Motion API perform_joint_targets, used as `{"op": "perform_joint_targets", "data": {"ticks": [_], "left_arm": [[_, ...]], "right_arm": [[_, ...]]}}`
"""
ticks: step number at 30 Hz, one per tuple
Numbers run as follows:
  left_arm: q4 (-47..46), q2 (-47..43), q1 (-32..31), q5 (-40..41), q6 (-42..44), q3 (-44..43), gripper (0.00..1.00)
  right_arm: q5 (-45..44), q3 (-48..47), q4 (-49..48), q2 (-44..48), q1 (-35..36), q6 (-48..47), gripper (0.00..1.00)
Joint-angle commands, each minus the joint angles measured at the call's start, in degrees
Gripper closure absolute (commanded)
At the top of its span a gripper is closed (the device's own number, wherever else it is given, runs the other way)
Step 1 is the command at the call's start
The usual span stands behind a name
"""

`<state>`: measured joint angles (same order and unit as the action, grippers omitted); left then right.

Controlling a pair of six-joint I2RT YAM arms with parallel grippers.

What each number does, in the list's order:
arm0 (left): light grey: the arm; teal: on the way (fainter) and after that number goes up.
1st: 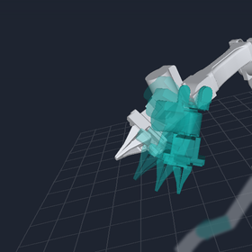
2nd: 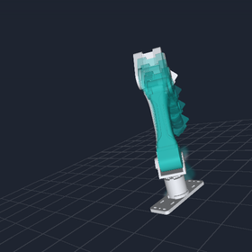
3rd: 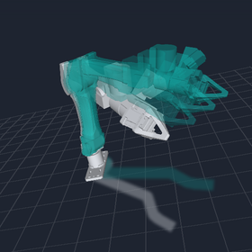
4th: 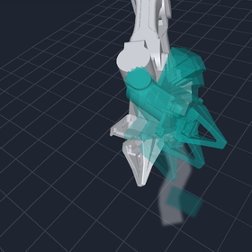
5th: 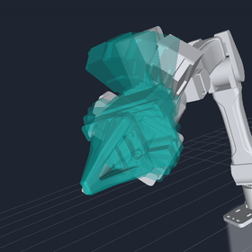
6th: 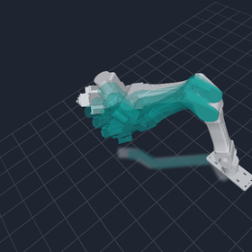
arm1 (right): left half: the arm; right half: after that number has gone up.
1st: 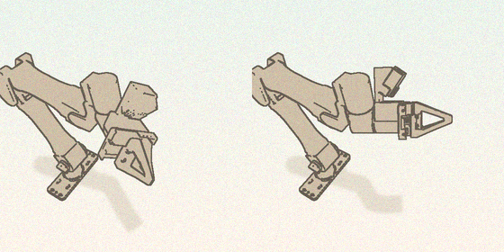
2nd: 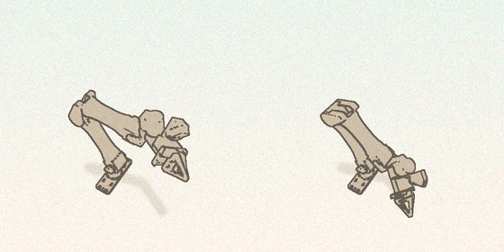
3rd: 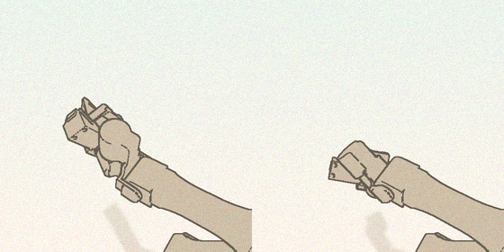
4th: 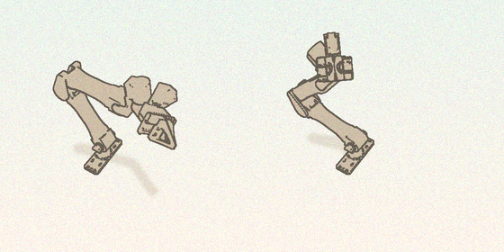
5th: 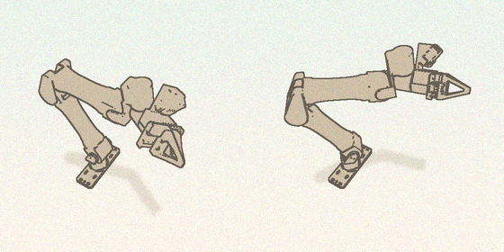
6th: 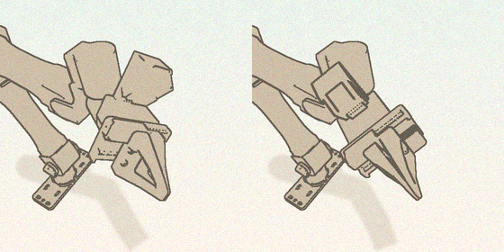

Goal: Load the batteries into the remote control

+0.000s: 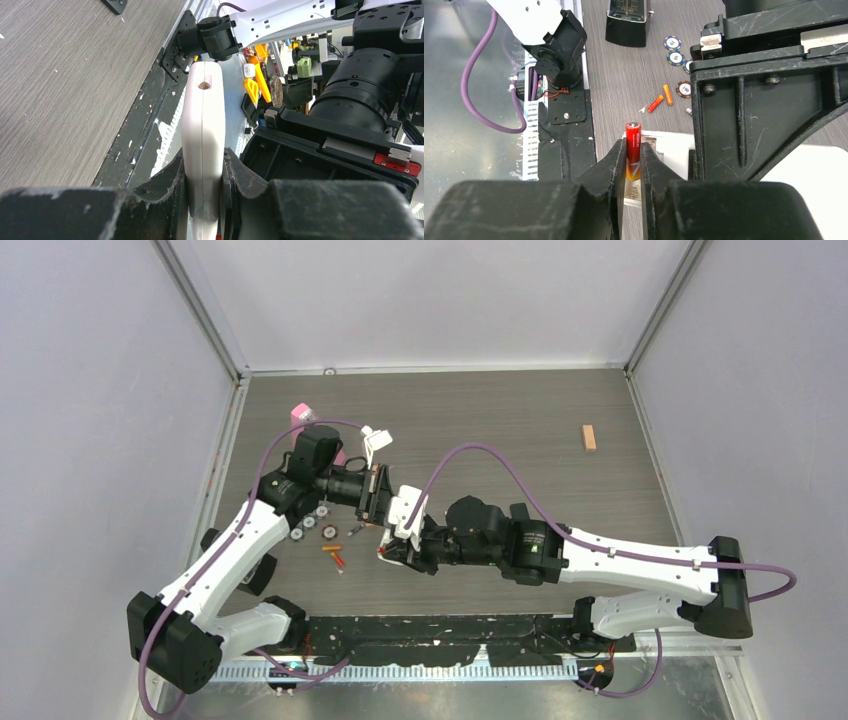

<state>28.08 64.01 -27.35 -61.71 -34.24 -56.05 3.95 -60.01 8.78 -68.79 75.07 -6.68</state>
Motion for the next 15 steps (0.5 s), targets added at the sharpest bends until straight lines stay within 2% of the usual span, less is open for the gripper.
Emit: {"op": "perform_joint_targets", "data": {"ticks": [1,15], "left_arm": [[-3.74,-0.51,-0.24,-2.36,-2.59,-1.8,1.0],[-3.63,-0.35,-0.77,-1.32,-1.97,-1.62,1.0]], "right_arm": [[0.51,-1.07,5.62,-2.01,0.52,0.1,0.82],[-1.86,-2.26,8.99,-4.12,0.43,1.07,0.83]]}}
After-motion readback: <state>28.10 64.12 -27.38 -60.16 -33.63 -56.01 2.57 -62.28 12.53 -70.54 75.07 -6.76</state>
